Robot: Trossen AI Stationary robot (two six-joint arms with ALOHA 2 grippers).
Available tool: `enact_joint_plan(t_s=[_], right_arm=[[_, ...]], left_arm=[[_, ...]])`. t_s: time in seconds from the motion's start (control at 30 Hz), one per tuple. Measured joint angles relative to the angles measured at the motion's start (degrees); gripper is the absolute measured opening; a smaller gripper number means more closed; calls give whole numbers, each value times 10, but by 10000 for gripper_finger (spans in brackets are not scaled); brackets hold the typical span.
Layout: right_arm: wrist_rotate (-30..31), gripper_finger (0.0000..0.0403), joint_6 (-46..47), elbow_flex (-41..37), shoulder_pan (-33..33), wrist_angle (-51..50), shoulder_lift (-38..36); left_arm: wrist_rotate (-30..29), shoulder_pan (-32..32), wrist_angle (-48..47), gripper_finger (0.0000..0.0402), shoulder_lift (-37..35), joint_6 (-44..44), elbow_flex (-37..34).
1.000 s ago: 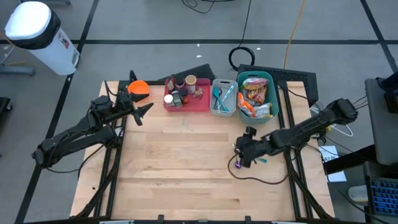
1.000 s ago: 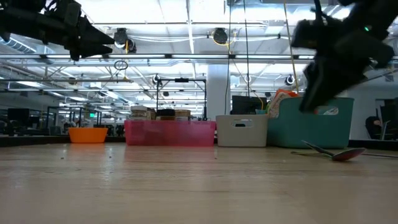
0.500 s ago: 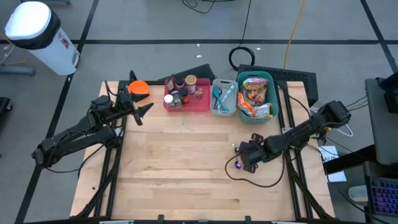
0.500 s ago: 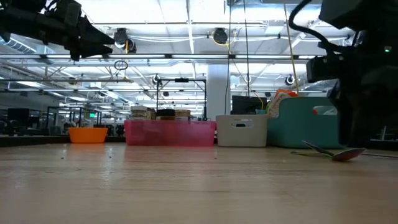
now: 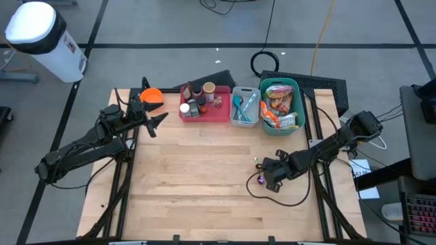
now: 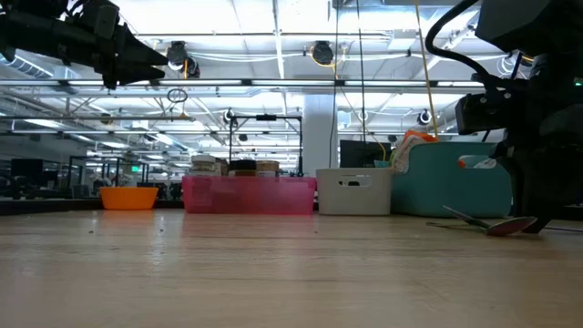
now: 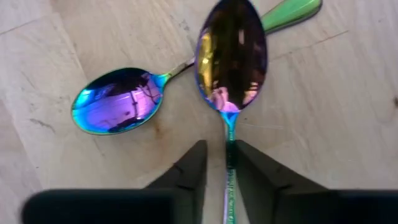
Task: Pick & Place Food Item
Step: Put the right purple spoon into the white bin
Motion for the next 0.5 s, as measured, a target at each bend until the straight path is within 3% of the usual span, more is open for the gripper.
enact_joint_plan(t_s=[0.2,0.5], right_arm=[[0,10,0,-16,0,17,1],[1,4,36,-37,0,36,1]], left_arm=[[0,0,0,257,0,1,0],[0,0,0,257,0,1,0]])
